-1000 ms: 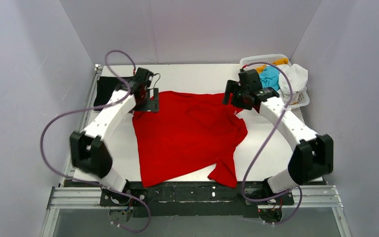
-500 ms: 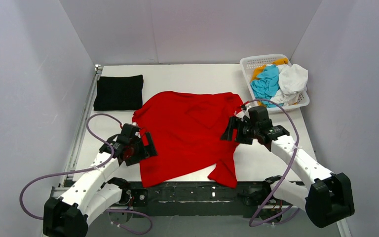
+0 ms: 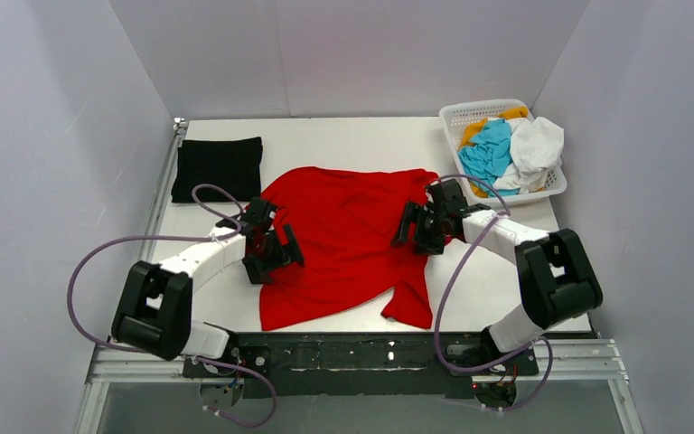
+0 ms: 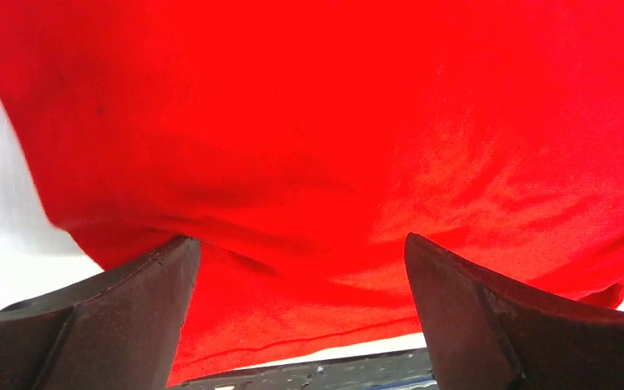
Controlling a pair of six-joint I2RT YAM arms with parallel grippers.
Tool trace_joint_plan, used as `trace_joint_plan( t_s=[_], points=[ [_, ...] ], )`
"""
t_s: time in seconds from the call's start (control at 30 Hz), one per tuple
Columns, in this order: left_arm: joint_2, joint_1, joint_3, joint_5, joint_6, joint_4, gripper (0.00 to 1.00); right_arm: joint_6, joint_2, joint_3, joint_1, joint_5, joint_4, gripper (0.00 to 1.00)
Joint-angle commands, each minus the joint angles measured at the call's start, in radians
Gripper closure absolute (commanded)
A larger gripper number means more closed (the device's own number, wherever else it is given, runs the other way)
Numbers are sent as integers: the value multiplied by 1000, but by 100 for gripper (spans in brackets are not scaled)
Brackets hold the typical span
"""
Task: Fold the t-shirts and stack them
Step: Flatten out the tshirt
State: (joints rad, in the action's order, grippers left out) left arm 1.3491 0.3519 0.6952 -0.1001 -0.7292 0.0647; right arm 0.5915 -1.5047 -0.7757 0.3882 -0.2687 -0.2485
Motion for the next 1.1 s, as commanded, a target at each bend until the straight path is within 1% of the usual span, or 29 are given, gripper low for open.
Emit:
trace_joint_plan(
  t_s=[0.0, 0.17, 0.27, 0.33, 0.4, 0.5, 0.6, 0.67, 0.8, 0.83, 0.9, 0.97, 1.03, 1.07],
  points=[
    [181, -55, 68, 29, 23, -25, 2, 34, -122, -134, -2, 94, 52, 15],
    [407, -139, 265, 6, 50, -58, 2, 15, -286, -318, -10, 164, -11, 15],
    [543, -168, 446, -14, 75, -157, 2, -19, -374, -463, -18, 188, -84, 15],
    [601, -176, 552, -45, 101, -216, 2, -46, -402, -550, -21, 214, -137, 14],
    [599, -177, 612, -68, 125, -245, 2, -74, -386, -602, -22, 238, -183, 14],
    [497, -177, 591, -98, 124, -256, 2, -93, -281, -564, -21, 264, -205, 14],
    [307, -160, 477, -81, 119, -259, 2, -107, -127, -471, -20, 263, -226, 14],
    [145, -136, 381, -27, 115, -278, 2, -109, -15, -385, -21, 261, -242, 14],
    [-125, -71, 214, 160, 65, -402, 2, -72, 194, -204, -20, 278, -254, 14],
    [-181, -58, 174, 186, 48, -427, 2, -62, 241, -162, -21, 291, -254, 14],
    [-265, -44, 93, 197, 30, -447, 2, -38, 314, -94, -21, 297, -258, 14],
    [-318, -36, 20, 199, 17, -443, 2, -15, 367, -43, -22, 296, -261, 13],
    [-329, -34, -30, 191, 34, -418, 2, 1, 406, -4, -22, 289, -246, 14],
    [-320, -33, -30, 190, 47, -411, 2, 4, 418, 11, -21, 285, -237, 14]
  ],
)
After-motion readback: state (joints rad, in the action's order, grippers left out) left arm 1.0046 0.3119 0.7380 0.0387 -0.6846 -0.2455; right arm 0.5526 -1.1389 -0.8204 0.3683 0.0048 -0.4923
